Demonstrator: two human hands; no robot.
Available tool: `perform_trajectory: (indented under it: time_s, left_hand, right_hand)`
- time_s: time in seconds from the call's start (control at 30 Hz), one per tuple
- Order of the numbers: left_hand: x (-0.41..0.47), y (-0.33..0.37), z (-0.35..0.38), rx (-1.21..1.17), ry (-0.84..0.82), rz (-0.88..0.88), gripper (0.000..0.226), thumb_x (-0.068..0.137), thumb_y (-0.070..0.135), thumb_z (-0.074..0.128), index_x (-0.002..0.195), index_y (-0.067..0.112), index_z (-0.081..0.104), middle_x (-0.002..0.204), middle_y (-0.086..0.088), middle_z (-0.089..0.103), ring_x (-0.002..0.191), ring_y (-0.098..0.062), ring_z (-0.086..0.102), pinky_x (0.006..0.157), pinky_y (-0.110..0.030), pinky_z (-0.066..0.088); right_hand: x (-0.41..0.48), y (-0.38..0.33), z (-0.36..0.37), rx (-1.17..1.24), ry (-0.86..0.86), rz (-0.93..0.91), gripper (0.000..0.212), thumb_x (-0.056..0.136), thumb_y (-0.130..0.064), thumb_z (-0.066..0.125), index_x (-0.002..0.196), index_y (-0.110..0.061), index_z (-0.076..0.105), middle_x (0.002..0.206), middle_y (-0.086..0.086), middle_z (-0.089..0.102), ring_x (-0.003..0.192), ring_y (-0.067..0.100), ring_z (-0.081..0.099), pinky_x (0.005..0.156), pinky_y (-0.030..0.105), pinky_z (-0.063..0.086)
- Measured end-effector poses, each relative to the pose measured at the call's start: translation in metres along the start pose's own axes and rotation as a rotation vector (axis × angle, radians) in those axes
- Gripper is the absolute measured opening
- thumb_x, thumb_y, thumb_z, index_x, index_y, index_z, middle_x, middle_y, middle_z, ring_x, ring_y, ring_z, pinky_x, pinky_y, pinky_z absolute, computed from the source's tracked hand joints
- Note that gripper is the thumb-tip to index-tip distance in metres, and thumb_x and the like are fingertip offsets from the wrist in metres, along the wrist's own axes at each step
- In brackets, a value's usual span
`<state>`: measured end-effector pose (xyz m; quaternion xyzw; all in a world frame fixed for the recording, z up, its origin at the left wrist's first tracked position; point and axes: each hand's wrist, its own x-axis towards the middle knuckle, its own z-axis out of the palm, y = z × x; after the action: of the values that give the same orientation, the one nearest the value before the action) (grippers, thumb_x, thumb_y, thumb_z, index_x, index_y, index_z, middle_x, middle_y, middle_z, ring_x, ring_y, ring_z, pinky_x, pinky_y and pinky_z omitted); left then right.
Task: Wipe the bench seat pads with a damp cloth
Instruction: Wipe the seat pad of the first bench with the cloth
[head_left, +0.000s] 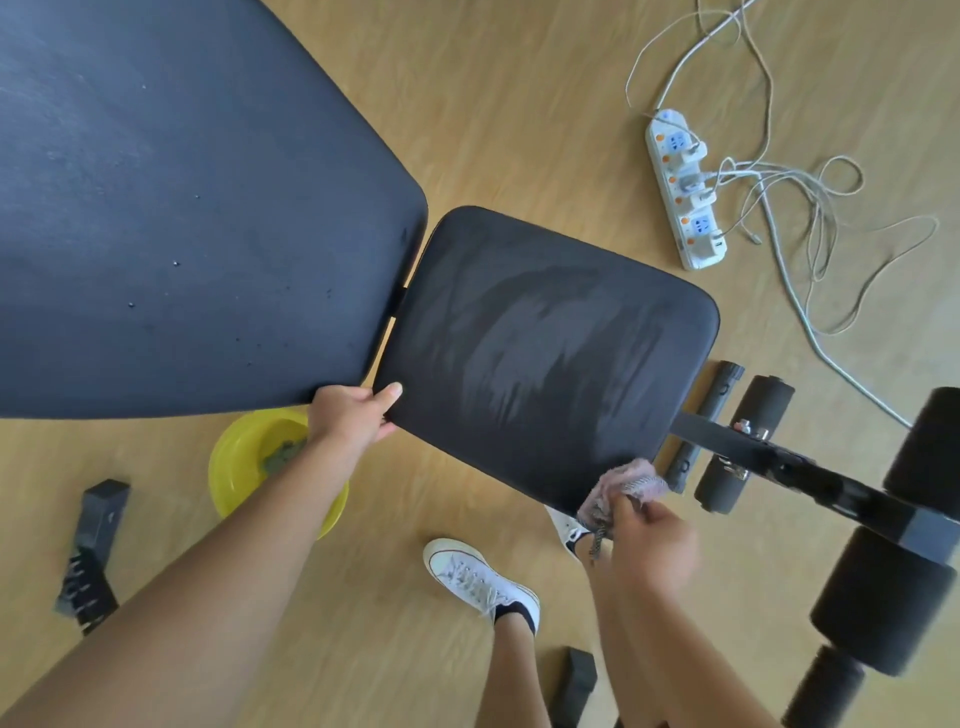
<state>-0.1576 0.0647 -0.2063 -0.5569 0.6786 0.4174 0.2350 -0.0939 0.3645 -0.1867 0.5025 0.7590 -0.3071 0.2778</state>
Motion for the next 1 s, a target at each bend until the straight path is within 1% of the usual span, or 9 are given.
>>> perform_trajectory:
  time_s: [0.2, 0.27, 0.37, 0.5, 0.6, 0.73, 0.83, 0.9, 1.0]
  left_hand:
    - [0.009, -0.005, 0.002, -0.019, -0.006, 0.003, 0.042, 0.089, 0.023, 0.081, 0.061, 0.019, 0.051, 0.068, -0.005, 0.061, 0.065, -0.024, 0.072, 0.070, -0.030, 0.062]
    - [0.010, -0.007, 0.003, -0.019, 0.003, 0.013, 0.044, 0.089, 0.023, 0.081, 0.060, 0.018, 0.049, 0.071, -0.008, 0.062, 0.065, -0.023, 0.071, 0.068, -0.030, 0.063]
    - [0.010, -0.009, 0.004, 0.012, 0.019, 0.030, 0.045, 0.090, 0.023, 0.081, 0.060, 0.018, 0.047, 0.080, -0.011, 0.064, 0.064, -0.022, 0.071, 0.060, -0.025, 0.063]
    - [0.013, -0.010, 0.003, 0.034, 0.010, 0.025, 0.043, 0.086, 0.030, 0.084, 0.066, -0.004, 0.067, 0.079, -0.019, 0.077, 0.075, -0.036, 0.080, 0.083, -0.046, 0.066]
    - [0.016, -0.011, 0.001, 0.115, 0.015, 0.050, 0.046, 0.085, 0.039, 0.083, 0.057, 0.005, 0.068, 0.058, -0.012, 0.068, 0.067, -0.036, 0.075, 0.080, -0.042, 0.064]
    - [0.017, -0.006, -0.003, 0.130, -0.011, 0.055, 0.038, 0.085, 0.041, 0.082, 0.093, 0.004, 0.085, 0.082, -0.011, 0.078, 0.075, -0.027, 0.067, 0.076, -0.032, 0.053]
    - [0.018, -0.008, -0.002, 0.106, -0.004, 0.057, 0.037, 0.085, 0.038, 0.083, 0.088, 0.002, 0.084, 0.077, -0.012, 0.072, 0.072, -0.027, 0.065, 0.080, -0.031, 0.057]
    - [0.017, -0.012, -0.001, 0.065, -0.009, 0.044, 0.039, 0.083, 0.039, 0.084, 0.066, 0.005, 0.074, 0.075, -0.016, 0.075, 0.071, -0.033, 0.074, 0.089, -0.045, 0.064]
    - [0.016, -0.015, -0.001, 0.067, -0.015, 0.032, 0.042, 0.084, 0.039, 0.084, 0.070, 0.001, 0.074, 0.086, -0.019, 0.082, 0.086, -0.038, 0.081, 0.090, -0.051, 0.064]
  right_hand:
    - [-0.031, 0.008, 0.048, 0.622, 0.109, 0.445, 0.034, 0.086, -0.034, 0.075, 0.060, -0.016, 0.063, 0.063, 0.000, 0.053, 0.061, 0.022, 0.048, 0.062, 0.030, 0.043]
    - [-0.046, 0.003, 0.056, 0.769, 0.078, 0.550, 0.014, 0.091, -0.034, 0.074, 0.083, -0.023, 0.074, 0.085, -0.006, 0.070, 0.067, 0.016, 0.063, 0.058, 0.025, 0.048]
    - [-0.063, -0.011, 0.080, 0.894, -0.035, 0.635, 0.033, 0.100, -0.035, 0.063, 0.124, -0.014, 0.069, 0.107, -0.011, 0.076, 0.068, 0.004, 0.067, 0.051, 0.016, 0.049]
    - [-0.094, -0.065, 0.131, 0.890, -0.209, 0.679, 0.036, 0.101, -0.042, 0.059, 0.110, -0.008, 0.068, 0.068, -0.007, 0.066, 0.055, 0.007, 0.060, 0.060, 0.024, 0.048]
    - [-0.118, -0.092, 0.166, 0.904, -0.290, 0.675, 0.031, 0.095, -0.037, 0.070, 0.094, -0.005, 0.075, 0.066, -0.001, 0.065, 0.057, 0.017, 0.060, 0.070, 0.030, 0.051]
    - [-0.137, -0.118, 0.188, 0.976, -0.503, 0.685, 0.023, 0.095, -0.027, 0.071, 0.077, -0.014, 0.067, 0.080, 0.001, 0.073, 0.068, 0.022, 0.069, 0.080, 0.036, 0.061]
    - [-0.127, -0.115, 0.170, 1.006, -0.395, 0.719, 0.023, 0.094, -0.034, 0.072, 0.083, -0.015, 0.064, 0.080, 0.000, 0.069, 0.065, 0.017, 0.066, 0.062, 0.028, 0.055]
    - [-0.113, -0.095, 0.139, 0.952, -0.217, 0.760, 0.030, 0.091, -0.040, 0.073, 0.077, -0.018, 0.056, 0.090, 0.001, 0.069, 0.063, 0.013, 0.062, 0.053, 0.024, 0.046]
    - [-0.113, -0.098, 0.080, 0.943, -0.086, 0.755, 0.042, 0.107, -0.019, 0.054, 0.068, -0.019, 0.039, 0.092, 0.008, 0.060, 0.050, 0.006, 0.058, 0.040, 0.011, 0.042]
